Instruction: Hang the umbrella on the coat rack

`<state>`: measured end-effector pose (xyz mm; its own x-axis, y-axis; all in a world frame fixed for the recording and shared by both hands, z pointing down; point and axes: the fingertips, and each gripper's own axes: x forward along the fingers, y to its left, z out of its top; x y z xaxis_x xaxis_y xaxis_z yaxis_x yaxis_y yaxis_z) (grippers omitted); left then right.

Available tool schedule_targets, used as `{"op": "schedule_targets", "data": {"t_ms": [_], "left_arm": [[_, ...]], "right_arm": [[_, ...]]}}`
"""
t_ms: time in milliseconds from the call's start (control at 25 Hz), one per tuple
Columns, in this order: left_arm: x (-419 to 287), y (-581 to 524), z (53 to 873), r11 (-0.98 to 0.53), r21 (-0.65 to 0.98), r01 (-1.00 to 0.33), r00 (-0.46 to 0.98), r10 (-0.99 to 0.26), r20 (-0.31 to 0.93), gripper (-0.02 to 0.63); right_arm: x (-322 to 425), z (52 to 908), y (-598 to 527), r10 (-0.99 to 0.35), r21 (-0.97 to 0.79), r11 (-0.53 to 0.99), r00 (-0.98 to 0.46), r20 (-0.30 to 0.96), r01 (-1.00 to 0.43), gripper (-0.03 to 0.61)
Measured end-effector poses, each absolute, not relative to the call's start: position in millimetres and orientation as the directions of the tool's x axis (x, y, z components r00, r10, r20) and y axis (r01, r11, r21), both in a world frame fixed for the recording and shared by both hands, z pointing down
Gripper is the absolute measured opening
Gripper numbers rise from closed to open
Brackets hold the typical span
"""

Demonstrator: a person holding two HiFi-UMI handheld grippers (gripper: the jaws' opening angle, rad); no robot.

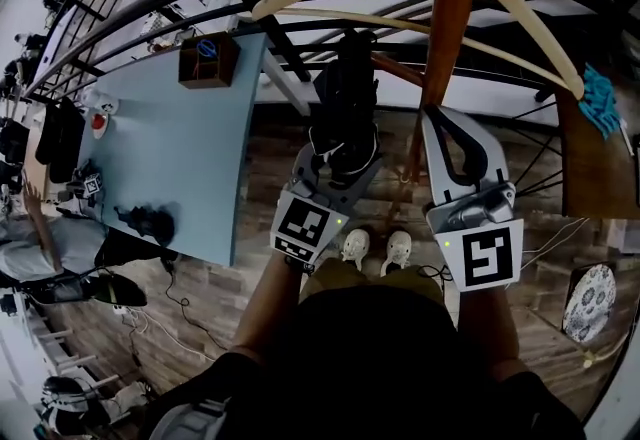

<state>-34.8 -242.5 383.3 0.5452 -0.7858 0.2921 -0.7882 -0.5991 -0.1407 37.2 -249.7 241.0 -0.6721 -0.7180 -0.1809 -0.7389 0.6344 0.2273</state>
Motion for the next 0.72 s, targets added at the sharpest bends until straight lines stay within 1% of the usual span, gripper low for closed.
{"op": "schedule_targets", "data": {"t_ms": [520, 720], "left_arm": [[-59.3, -246.9, 408.7, -0.675, -0.064, -0.735, 0.618, -0.705, 0.348, 0.256], [-54.6, -249.3, 418.5, -0.695, -0.033, -0.718, 0.636, -0.675, 0.375, 0.256]], "right_arm": [[13.4, 250.5, -253.9, -0.774, 0.219, 0.582, -0.616, -0.145, -0.783, 0.030], [17.4, 252.6, -260.0, -0.782, 0.212, 0.574, -0.606, -0.145, -0.791, 0.031]]}}
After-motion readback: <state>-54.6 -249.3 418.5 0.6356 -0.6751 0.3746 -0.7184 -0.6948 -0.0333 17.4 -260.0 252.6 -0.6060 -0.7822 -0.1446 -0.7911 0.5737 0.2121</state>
